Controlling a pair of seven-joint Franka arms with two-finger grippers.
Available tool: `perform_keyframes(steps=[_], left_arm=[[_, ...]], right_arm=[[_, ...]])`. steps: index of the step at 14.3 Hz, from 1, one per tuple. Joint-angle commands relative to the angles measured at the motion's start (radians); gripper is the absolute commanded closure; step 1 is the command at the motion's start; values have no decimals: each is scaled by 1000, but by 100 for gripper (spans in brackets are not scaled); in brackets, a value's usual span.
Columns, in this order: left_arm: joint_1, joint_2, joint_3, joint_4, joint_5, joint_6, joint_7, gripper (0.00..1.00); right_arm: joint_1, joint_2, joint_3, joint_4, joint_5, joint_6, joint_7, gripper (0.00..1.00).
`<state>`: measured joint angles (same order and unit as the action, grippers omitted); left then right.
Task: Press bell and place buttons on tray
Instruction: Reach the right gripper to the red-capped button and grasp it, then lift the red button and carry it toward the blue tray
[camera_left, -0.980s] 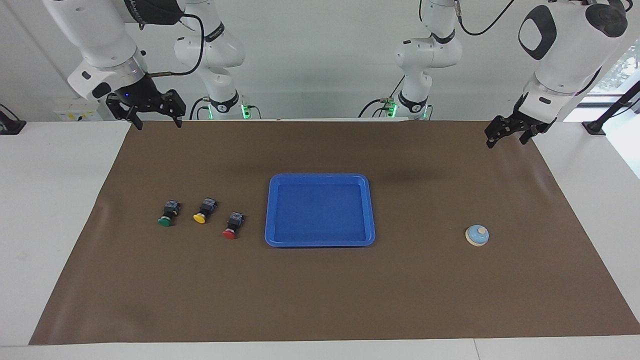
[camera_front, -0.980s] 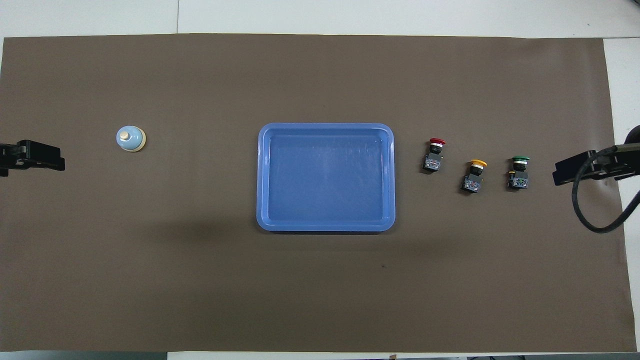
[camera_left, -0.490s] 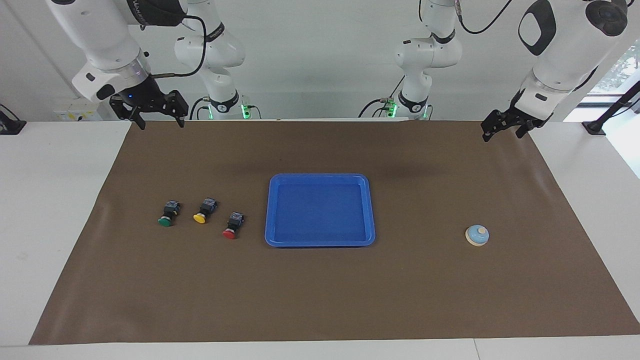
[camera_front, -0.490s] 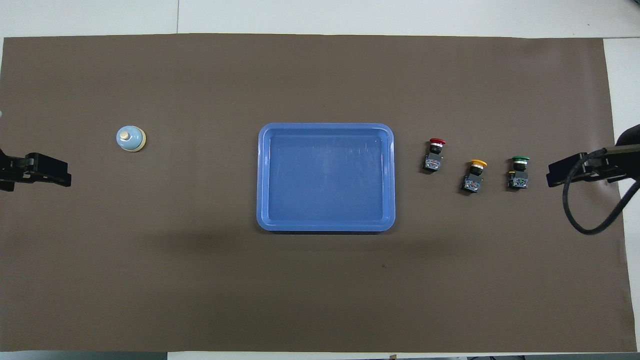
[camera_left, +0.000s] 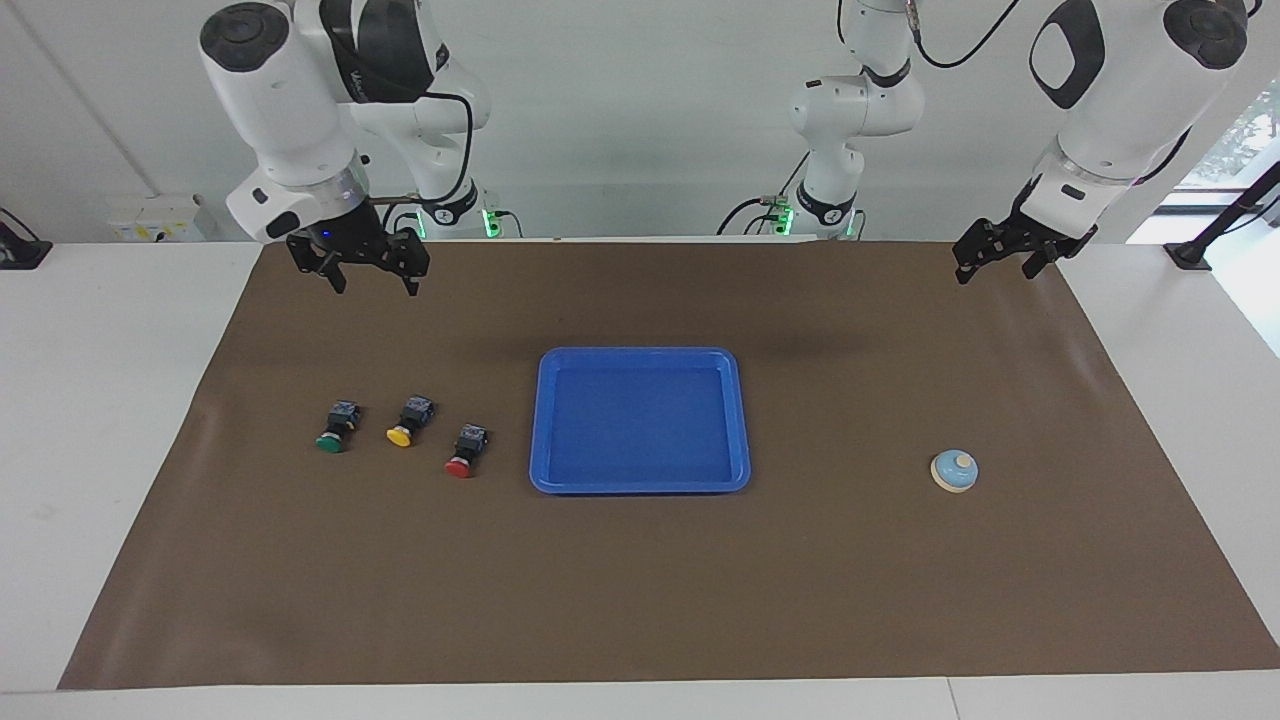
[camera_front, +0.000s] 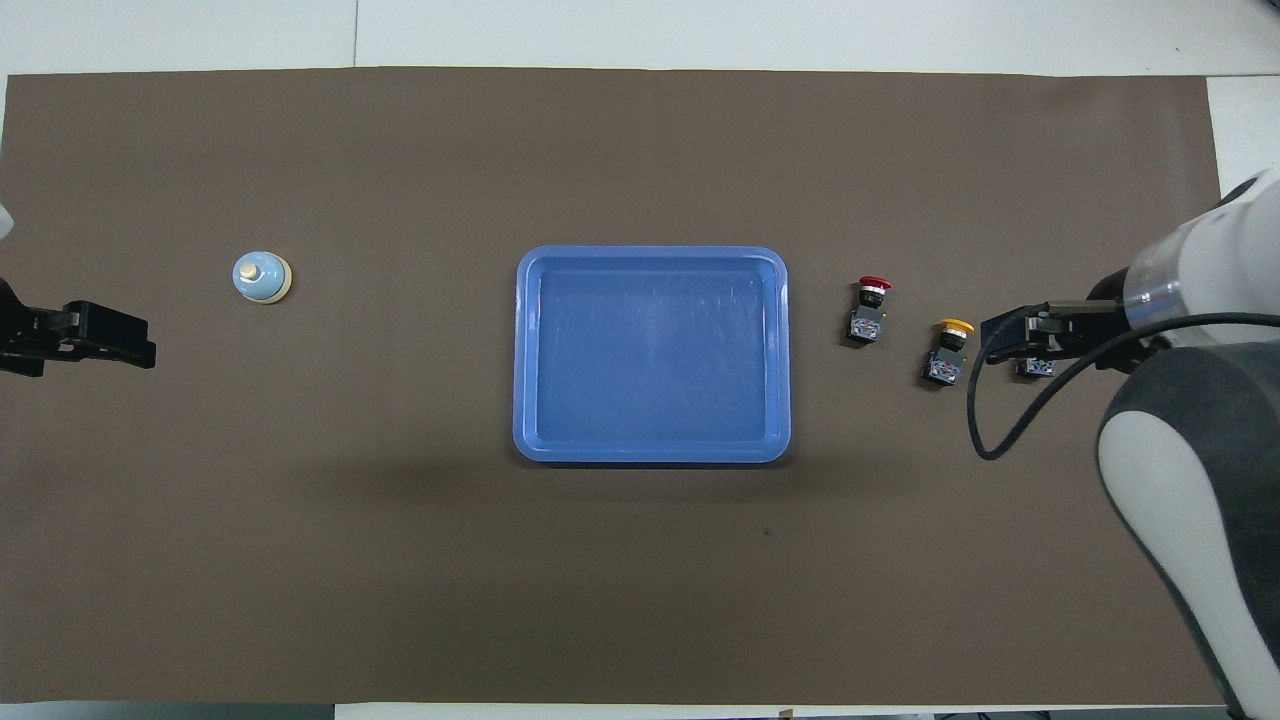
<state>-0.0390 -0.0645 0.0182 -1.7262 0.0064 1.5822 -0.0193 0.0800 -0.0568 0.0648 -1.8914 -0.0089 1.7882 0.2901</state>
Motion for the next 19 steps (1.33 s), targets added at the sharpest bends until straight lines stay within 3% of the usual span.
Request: perform_keyframes(steps=[1,9,15,19], left_arm=[[-5,8,11,19,-17,7,19,0],[1,-3,17,10,-14,10,24,0],[1,-3,17,10,-14,10,24,0],[1,-3,17,10,-14,10,24,0]], right_arm=[[20,72,0,-23,1,104,90,0],[49,199,0,-190,-13,476,193,0],[50,345,0,-180,-63,640,199,0],[49,383,0,-146,-85,654,218,0]])
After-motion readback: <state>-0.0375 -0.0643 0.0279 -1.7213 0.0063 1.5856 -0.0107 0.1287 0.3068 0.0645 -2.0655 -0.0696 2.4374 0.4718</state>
